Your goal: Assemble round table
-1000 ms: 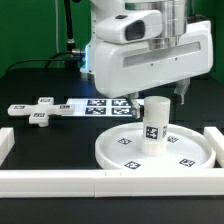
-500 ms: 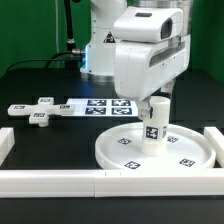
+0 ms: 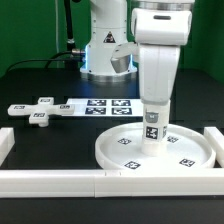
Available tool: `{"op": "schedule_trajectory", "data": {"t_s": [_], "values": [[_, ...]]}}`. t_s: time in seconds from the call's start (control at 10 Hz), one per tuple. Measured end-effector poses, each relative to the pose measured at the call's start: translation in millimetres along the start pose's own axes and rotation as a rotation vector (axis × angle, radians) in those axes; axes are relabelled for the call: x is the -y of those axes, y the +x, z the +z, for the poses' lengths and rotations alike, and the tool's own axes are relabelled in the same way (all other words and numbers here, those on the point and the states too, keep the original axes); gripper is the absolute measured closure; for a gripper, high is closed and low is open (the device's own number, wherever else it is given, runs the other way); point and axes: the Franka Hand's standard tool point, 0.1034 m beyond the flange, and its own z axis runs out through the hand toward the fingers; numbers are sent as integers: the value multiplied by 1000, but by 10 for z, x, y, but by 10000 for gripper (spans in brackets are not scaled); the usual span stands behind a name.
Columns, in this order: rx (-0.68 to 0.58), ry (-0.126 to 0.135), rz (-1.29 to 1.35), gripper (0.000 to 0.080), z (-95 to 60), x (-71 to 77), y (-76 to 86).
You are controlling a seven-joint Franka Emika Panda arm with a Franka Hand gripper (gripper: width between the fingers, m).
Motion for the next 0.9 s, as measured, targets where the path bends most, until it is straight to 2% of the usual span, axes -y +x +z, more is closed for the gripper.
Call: {"op": "schedule_trajectory", "data": {"t_s": [0.4, 0.7, 0.8, 0.9], "values": [[28, -3, -281, 151, -6, -9, 55], [34, 0, -316, 167, 0, -8, 11], [34, 0, -315, 338, 0, -8, 7], [34, 0, -315, 397, 1, -9, 4]]}}
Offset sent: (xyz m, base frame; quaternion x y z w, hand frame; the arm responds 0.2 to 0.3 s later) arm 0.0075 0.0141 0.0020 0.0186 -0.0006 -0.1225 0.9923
